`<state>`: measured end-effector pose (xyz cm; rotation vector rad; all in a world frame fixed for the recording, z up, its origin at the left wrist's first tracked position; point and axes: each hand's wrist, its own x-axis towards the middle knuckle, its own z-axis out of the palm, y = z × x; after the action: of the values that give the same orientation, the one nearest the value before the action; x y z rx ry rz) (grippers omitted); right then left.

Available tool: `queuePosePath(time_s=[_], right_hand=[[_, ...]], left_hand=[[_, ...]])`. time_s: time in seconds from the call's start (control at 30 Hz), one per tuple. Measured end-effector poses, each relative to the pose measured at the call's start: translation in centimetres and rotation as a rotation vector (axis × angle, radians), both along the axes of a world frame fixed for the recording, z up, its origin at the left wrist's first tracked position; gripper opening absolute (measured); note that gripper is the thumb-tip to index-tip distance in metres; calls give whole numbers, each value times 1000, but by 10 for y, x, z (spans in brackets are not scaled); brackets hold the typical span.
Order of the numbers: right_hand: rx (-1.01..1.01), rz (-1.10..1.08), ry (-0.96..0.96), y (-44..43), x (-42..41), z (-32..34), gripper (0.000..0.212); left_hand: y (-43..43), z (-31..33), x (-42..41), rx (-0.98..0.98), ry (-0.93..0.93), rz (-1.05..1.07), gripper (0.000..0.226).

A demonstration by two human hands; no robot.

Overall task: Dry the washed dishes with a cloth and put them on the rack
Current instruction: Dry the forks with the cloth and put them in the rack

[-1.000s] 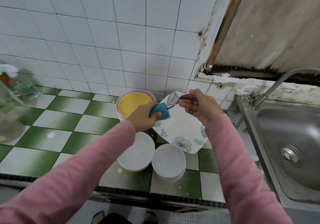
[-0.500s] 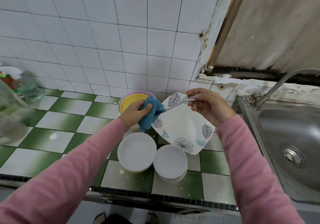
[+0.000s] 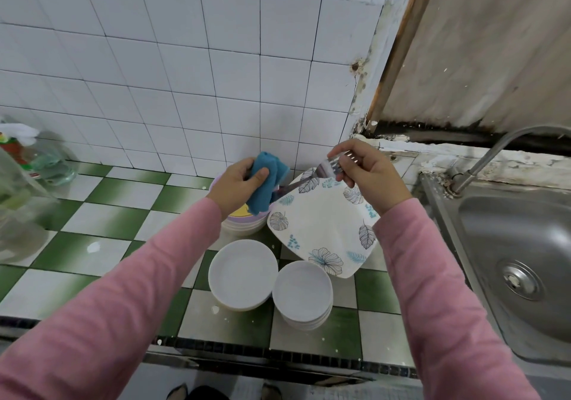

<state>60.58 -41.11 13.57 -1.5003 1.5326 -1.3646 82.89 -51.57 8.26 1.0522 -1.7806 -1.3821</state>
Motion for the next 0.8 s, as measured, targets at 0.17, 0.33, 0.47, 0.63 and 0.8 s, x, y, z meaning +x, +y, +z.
queuePosePath(time_s=[0.17,0.33,0.47,0.63,0.8], right_hand=[[17,1,39,0,-9,0,30],[23,55,126,-9,2,-12,30],[-16,44,183,-18,16,-15,31],[15,35,265,-21,14,-19,30],[40,39,181,-22,14,-25,23]], left_hand=[[1,8,-6,-57,117,217,16],[14,16,-23,-14,159,23,18],[29,13,-40,-42,87,-154,23],[39,9,-44,-101,-18,-187,25],[49,13,-53,-151,-100,-119,20]])
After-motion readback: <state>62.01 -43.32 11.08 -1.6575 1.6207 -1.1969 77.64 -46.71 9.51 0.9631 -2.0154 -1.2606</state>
